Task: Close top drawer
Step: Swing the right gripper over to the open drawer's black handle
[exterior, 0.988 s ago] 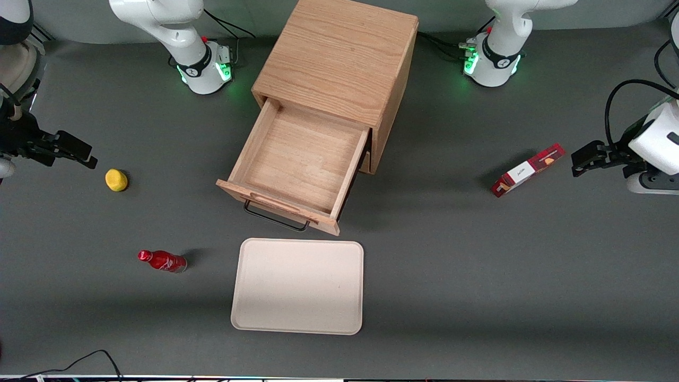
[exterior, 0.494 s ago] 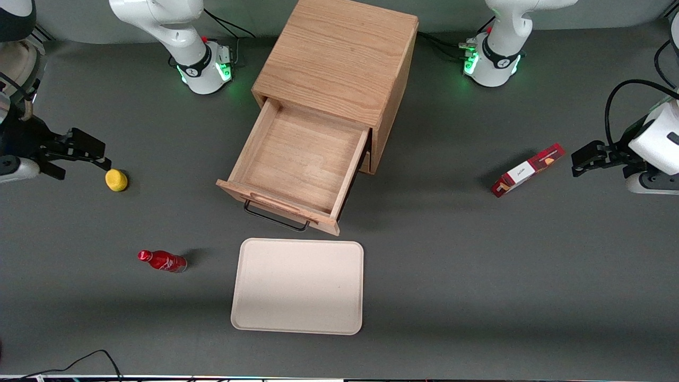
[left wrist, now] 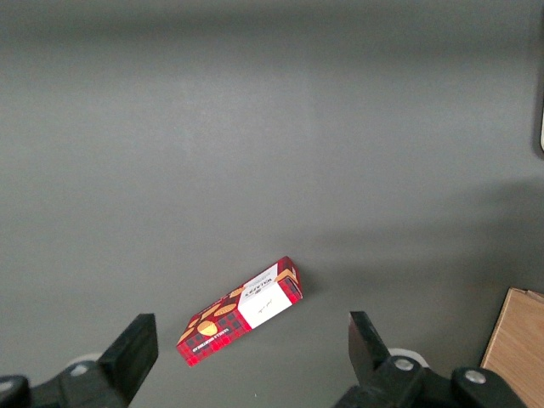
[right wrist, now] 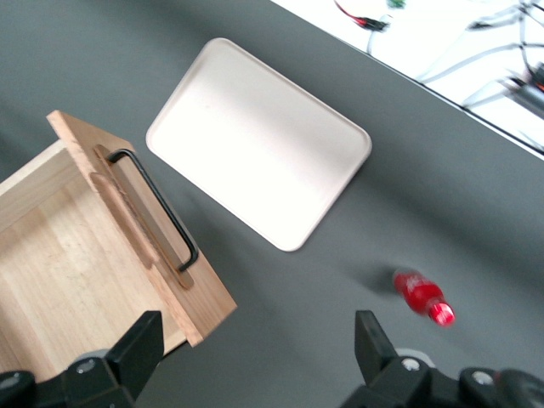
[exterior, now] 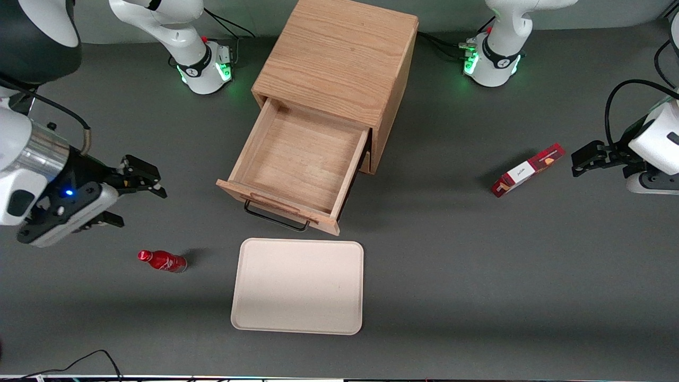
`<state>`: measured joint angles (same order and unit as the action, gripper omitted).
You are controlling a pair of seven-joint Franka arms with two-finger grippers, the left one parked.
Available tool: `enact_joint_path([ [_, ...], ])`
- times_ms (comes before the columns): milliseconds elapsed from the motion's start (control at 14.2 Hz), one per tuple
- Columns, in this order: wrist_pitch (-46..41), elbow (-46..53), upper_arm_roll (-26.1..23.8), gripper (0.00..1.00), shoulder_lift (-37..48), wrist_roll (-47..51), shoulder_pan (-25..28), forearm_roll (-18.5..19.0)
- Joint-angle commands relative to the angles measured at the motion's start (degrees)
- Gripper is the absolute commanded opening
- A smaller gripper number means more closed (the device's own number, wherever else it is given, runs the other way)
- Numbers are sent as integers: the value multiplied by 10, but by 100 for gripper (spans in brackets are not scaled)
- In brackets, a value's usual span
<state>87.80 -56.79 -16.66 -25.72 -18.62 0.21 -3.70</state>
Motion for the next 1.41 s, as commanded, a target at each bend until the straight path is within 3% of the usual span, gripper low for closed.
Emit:
enact_joint_path([
  [0,-3,45,-28,100,-45,-46,21,9],
  [282,15,47,-108,100,-101,-95,29,91],
  [565,25,46,-116,100,-151,-148,35,99],
  [847,29,42,-125,100,-144,-152,34,123],
  [1341,68,36,-145,100,-176,-148,24,108],
])
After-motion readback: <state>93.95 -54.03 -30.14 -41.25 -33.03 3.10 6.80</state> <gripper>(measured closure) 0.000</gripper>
